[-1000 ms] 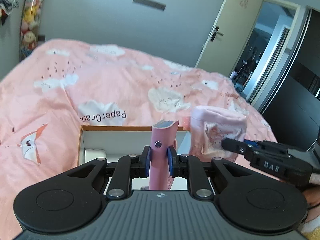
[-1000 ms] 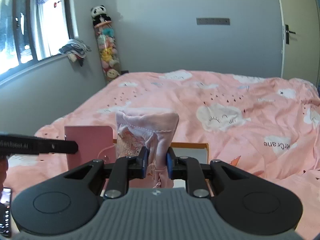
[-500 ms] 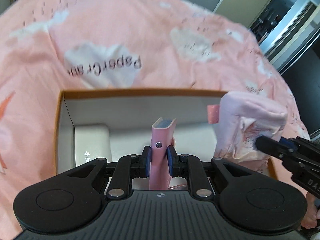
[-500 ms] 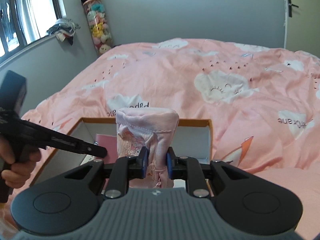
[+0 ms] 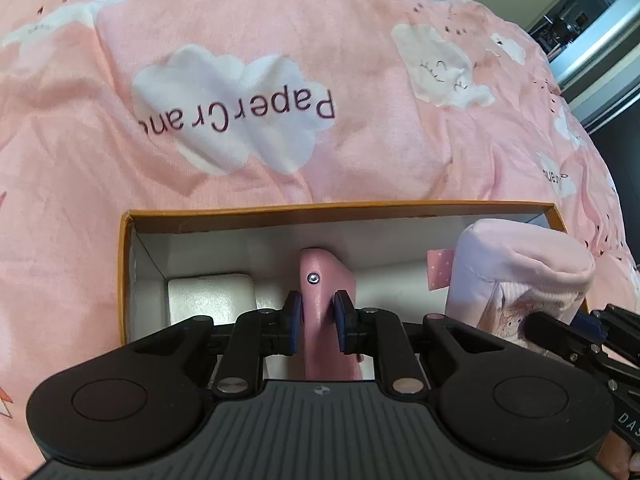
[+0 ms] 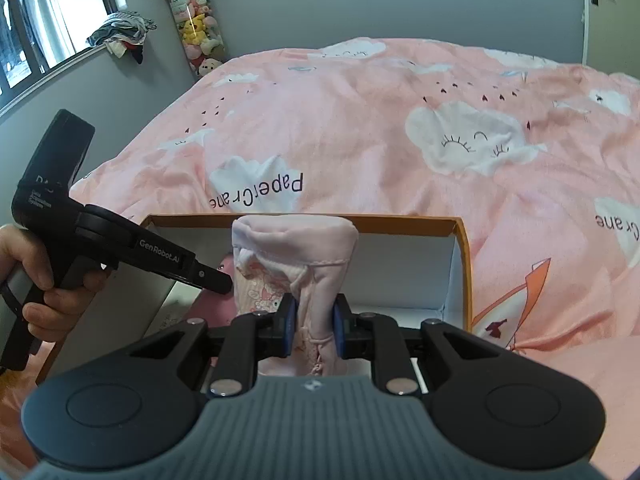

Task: Organize objects
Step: 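Lower the pink card holder into the box and open the left gripper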

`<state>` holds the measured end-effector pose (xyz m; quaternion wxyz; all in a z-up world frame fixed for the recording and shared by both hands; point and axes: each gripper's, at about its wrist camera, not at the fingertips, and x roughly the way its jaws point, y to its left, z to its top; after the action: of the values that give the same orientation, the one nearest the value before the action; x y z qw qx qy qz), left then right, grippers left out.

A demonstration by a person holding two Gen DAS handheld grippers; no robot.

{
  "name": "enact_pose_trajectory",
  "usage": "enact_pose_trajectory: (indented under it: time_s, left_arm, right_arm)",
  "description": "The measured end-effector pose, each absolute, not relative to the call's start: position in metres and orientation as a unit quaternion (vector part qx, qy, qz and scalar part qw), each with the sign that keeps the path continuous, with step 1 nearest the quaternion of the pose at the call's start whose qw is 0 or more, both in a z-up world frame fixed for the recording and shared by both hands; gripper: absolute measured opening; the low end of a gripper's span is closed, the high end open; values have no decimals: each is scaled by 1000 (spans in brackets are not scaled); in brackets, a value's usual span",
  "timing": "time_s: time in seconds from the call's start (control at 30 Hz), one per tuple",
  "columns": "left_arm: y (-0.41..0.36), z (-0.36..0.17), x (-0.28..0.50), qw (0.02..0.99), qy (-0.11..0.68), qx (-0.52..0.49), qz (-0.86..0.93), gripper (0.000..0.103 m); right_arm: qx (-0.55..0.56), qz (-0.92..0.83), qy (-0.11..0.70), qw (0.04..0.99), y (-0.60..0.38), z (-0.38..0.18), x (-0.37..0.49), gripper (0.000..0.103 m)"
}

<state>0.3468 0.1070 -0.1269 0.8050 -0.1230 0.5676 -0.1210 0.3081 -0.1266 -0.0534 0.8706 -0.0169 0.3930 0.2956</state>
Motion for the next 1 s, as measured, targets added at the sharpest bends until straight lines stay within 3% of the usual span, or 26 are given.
enact_pose_trajectory:
  time_s: [0.3,0.6,1.0]
  left_arm:
    - [89,-139,347,801,591,-73,-65,38]
    - [89,-148,346,776,623,-86,-42,38]
    - [118,-67,290,886,455,-88,9,38]
  right_arm:
    - [-4,294,406,865,-124,-55,311,20]
    - [7,284,409,867,-126,-53,311,20]
    - [128,325,493,797,-112,-62,329,21]
